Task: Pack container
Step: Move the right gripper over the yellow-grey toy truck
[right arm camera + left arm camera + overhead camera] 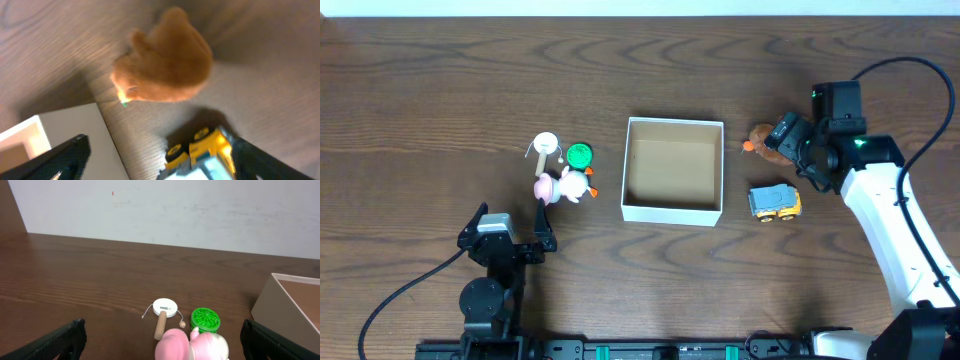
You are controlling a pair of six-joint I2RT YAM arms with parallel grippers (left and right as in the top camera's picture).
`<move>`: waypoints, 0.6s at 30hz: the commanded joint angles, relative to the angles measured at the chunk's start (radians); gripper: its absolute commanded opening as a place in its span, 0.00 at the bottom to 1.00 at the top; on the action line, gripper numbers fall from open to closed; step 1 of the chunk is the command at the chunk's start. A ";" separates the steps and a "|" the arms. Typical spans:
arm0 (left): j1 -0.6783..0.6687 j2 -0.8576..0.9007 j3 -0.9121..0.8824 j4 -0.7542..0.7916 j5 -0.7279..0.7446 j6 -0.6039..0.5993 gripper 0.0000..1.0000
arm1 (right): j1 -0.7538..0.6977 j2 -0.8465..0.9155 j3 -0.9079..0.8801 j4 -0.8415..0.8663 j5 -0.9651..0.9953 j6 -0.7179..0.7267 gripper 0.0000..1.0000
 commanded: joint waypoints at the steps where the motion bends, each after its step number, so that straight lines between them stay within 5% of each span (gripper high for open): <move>1: 0.005 -0.005 -0.019 -0.038 -0.027 -0.004 0.98 | 0.034 0.006 0.004 -0.033 0.071 0.190 0.98; 9: 0.004 -0.005 -0.019 -0.038 -0.027 -0.004 0.98 | 0.080 0.006 -0.102 -0.037 0.093 0.349 0.99; 18: 0.005 -0.005 -0.019 -0.038 -0.027 -0.004 0.98 | 0.080 0.006 -0.315 0.208 0.104 0.375 0.87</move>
